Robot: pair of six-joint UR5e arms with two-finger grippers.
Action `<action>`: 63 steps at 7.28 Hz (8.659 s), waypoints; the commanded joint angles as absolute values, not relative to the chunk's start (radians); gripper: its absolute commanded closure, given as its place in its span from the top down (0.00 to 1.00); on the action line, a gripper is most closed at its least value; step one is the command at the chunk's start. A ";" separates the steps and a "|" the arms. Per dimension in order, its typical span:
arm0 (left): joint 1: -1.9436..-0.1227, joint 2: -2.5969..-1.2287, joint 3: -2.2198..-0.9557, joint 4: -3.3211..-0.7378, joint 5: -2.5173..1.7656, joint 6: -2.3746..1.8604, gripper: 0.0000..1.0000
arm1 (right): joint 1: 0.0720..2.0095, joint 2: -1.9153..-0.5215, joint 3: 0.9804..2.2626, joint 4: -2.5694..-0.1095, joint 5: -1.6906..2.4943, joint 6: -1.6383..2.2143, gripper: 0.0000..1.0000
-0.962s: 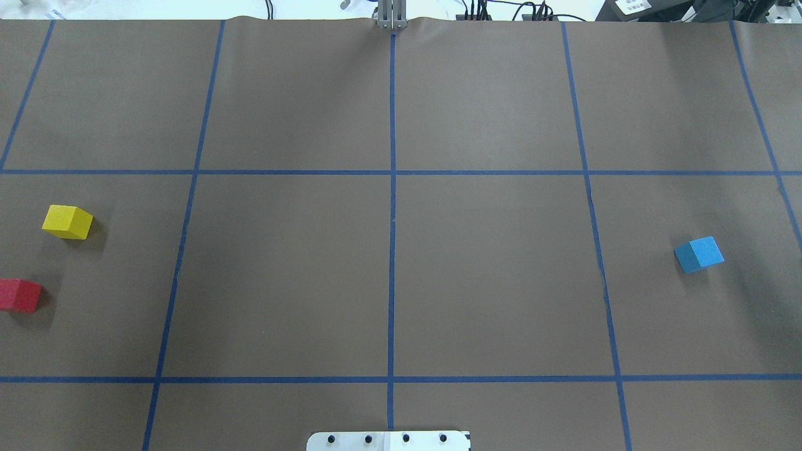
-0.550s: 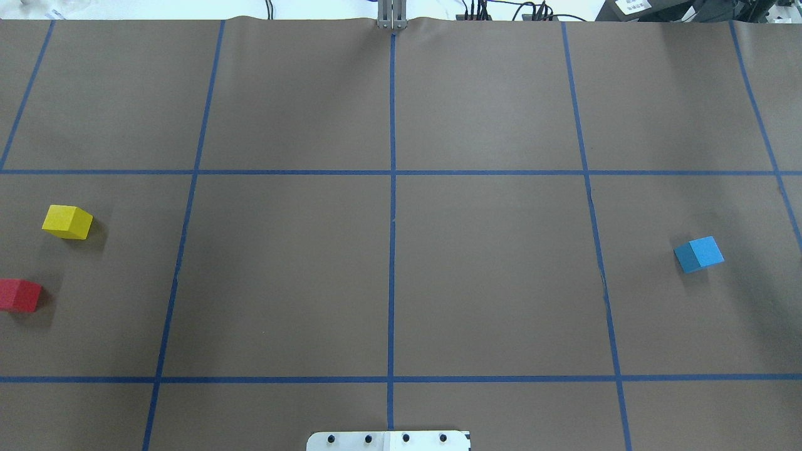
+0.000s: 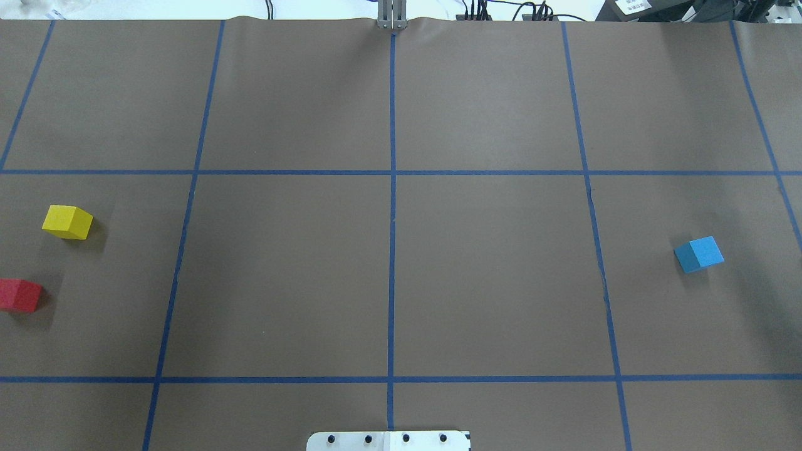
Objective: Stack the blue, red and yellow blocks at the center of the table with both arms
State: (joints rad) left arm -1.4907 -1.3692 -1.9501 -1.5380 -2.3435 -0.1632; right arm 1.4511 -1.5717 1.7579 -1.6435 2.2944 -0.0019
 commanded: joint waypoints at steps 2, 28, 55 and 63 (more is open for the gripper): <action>-1.358 -1.367 -1.950 -1.581 -2.353 -0.202 1.00 | 1.451 -1.594 1.759 -1.643 2.374 0.002 1.00; -1.210 -1.364 -1.933 -1.753 -2.353 -0.428 1.00 | 0.656 -1.023 1.708 -1.430 2.035 1.234 0.00; -1.069 -1.327 -1.663 -2.216 -2.301 -0.640 1.00 | 0.632 -0.986 1.654 -1.427 1.990 1.282 0.99; -0.939 -1.328 -1.669 -2.255 -2.279 -0.682 0.00 | 0.644 -1.047 1.690 -1.424 1.994 1.276 0.99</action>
